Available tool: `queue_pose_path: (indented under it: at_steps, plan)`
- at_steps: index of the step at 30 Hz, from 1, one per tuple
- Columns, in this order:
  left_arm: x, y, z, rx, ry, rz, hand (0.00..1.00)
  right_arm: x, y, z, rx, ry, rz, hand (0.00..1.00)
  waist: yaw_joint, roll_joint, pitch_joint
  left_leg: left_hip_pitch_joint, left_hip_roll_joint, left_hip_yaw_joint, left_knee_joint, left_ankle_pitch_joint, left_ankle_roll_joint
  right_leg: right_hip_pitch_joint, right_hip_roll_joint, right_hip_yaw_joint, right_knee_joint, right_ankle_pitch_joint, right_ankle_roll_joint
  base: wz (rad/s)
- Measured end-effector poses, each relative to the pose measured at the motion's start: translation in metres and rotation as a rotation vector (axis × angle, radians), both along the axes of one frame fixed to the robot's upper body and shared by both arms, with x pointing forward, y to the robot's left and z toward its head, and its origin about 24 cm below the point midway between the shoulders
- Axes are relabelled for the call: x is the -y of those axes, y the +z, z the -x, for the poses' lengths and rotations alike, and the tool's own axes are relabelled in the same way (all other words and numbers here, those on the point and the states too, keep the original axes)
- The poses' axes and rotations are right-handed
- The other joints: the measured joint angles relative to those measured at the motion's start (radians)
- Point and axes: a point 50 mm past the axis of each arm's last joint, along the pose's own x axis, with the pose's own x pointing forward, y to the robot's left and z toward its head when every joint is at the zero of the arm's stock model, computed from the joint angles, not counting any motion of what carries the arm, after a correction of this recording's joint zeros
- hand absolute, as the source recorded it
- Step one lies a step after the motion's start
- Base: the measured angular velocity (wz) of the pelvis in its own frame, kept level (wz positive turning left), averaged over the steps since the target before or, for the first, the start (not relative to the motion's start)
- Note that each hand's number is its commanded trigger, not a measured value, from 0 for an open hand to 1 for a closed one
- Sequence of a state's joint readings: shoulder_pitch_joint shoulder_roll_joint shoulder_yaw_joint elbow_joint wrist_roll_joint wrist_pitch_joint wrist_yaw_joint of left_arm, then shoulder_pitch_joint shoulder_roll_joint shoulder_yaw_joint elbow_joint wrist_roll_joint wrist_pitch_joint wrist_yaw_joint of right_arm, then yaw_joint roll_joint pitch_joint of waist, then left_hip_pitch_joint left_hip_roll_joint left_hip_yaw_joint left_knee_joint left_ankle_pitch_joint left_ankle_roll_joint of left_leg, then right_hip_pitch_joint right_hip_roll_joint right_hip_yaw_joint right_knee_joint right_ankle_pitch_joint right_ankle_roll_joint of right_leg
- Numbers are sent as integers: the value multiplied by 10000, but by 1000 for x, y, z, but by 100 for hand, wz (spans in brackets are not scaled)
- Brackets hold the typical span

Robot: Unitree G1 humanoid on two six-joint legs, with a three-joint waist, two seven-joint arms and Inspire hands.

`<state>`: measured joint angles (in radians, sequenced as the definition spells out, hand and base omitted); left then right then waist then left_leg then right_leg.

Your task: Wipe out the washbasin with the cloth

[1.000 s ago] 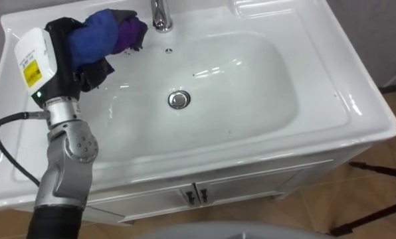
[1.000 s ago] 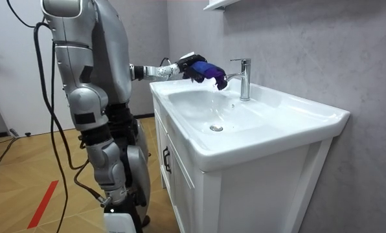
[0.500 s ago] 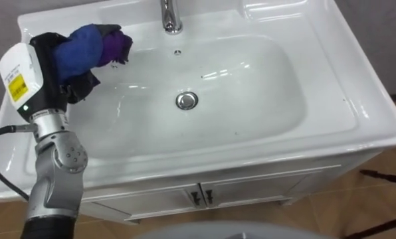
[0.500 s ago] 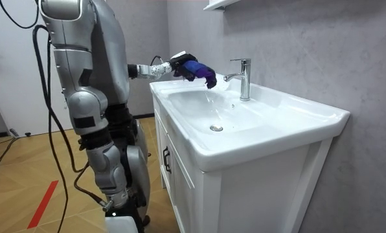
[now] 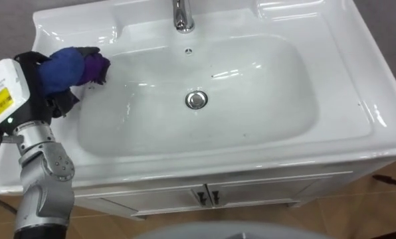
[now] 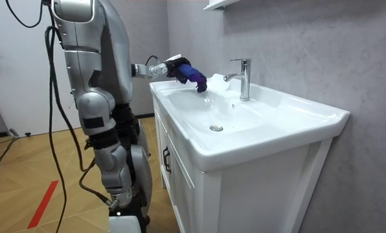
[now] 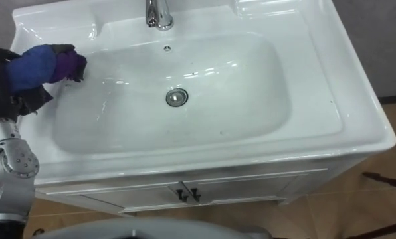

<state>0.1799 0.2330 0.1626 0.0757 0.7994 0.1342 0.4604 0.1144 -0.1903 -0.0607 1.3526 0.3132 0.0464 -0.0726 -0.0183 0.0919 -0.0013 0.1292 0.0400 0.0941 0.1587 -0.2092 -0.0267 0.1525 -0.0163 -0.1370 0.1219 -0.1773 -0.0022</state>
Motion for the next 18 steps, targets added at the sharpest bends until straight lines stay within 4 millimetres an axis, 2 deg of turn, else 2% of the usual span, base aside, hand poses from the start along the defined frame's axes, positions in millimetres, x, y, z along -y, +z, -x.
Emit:
queue_pose_path:
  at_steps: [7,18]
  plan:
    - [-5,-15,9,-1213,221,307,100,-1,0,4,-238,-1,-180,0,20,-35,5,-7,-1,50,0,0,0,-40,1,54,-4,-1,0,-1]
    - [-7,-19,12,-1611,458,385,100,-1,0,5,-400,-18,-223,0,-10,-47,-11,-23,-1,83,42,0,0,-90,1,98,-21,-2,1,-1]
